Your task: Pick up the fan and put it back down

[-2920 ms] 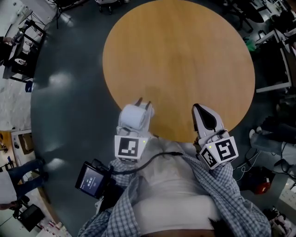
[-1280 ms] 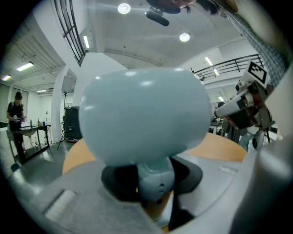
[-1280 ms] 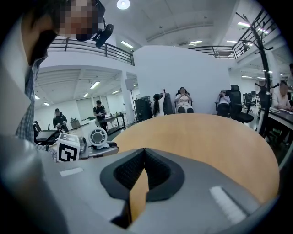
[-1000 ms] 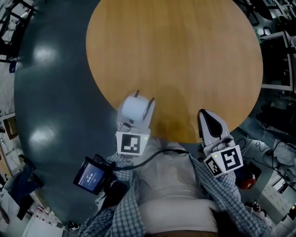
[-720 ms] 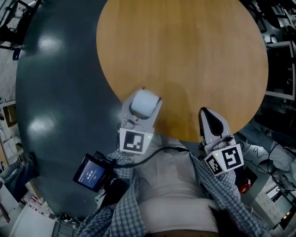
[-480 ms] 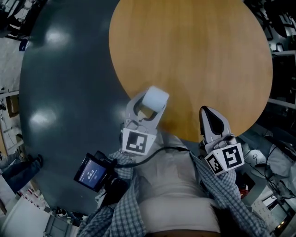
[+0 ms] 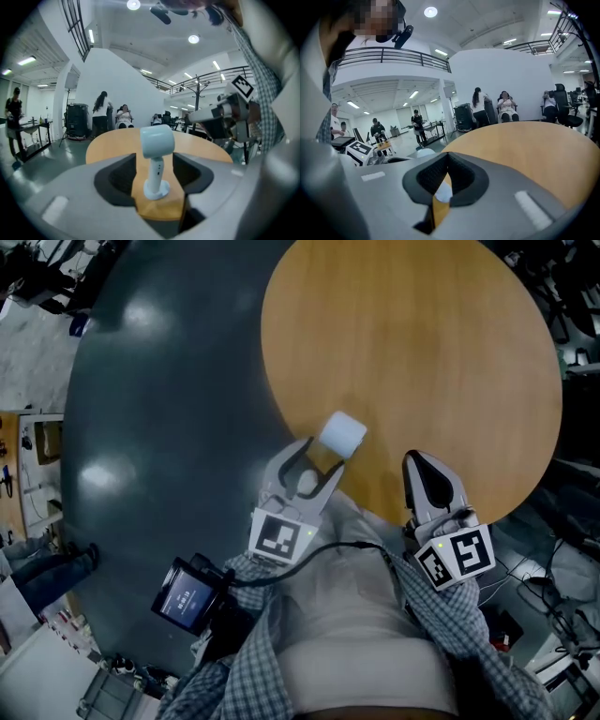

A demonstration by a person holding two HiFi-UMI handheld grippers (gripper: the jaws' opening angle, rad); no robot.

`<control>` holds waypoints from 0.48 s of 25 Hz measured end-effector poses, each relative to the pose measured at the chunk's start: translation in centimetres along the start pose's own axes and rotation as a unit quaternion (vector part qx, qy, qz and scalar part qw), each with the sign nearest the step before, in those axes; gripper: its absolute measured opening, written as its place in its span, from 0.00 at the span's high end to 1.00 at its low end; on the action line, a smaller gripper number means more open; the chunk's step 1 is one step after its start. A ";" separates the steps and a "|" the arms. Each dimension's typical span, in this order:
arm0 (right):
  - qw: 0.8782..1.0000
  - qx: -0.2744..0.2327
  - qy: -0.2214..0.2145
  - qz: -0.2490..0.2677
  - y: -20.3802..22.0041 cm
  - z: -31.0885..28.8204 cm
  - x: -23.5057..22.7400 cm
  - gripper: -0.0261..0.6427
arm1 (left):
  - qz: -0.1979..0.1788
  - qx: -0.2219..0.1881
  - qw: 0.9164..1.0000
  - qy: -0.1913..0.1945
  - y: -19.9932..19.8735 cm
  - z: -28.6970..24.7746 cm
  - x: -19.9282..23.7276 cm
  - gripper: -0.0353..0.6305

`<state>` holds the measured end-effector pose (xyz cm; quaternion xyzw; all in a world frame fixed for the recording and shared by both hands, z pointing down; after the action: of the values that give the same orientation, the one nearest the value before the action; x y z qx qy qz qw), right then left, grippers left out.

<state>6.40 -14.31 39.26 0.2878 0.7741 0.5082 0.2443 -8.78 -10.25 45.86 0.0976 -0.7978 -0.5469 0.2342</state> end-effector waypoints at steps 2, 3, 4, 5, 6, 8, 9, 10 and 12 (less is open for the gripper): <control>1.000 -0.012 -0.002 0.000 -0.4 0.0 0.4 0.96 | -0.010 -0.003 1.000 -0.003 -0.7 0.8 0.0 0.61; 1.000 -0.017 -0.003 0.000 -0.7 0.0 0.6 0.96 | -0.018 -0.004 1.000 -0.004 -1.1 1.1 0.0 0.62; 1.000 -0.022 -0.002 0.001 -0.9 0.0 0.7 0.96 | -0.026 -0.006 1.000 -0.004 -1.6 1.5 0.0 0.64; 1.000 -0.026 -0.002 0.001 -1.2 0.0 0.9 0.96 | -0.033 -0.007 0.999 -0.003 -2.2 1.7 0.0 0.66; 1.000 -0.031 0.000 0.002 -1.5 0.1 0.9 0.96 | -0.040 -0.008 0.999 -0.003 -2.7 1.9 0.0 0.70; 0.999 -0.043 0.004 0.002 -2.2 0.3 0.7 0.96 | -0.049 -0.015 0.999 -0.005 -4.0 1.9 -0.1 0.78; 0.999 -0.049 0.006 0.003 -2.6 0.4 0.5 0.96 | -0.053 -0.019 0.998 -0.007 -4.6 1.7 -0.2 0.80; 0.998 -0.054 0.008 0.004 -2.8 0.5 0.5 0.96 | -0.057 -0.023 0.998 -0.009 -5.3 1.6 -0.2 0.84; 0.998 -0.062 0.013 0.008 -3.2 0.5 0.7 0.96 | -0.063 -0.035 0.997 -0.012 -6.3 1.5 0.2 0.87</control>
<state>5.59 -14.48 36.02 0.2718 0.7421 0.5604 0.2479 -10.31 -11.52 39.74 0.1331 -0.7733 -0.5890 0.1932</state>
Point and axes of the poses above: the fingertips, and each gripper's own axes: z backward along the fingers, x to its left, y out of its underside, the point moved 4 cm from there along z, backward along the fingers, and after that the axes turned 9 degrees about z, right-handed, at the moved point
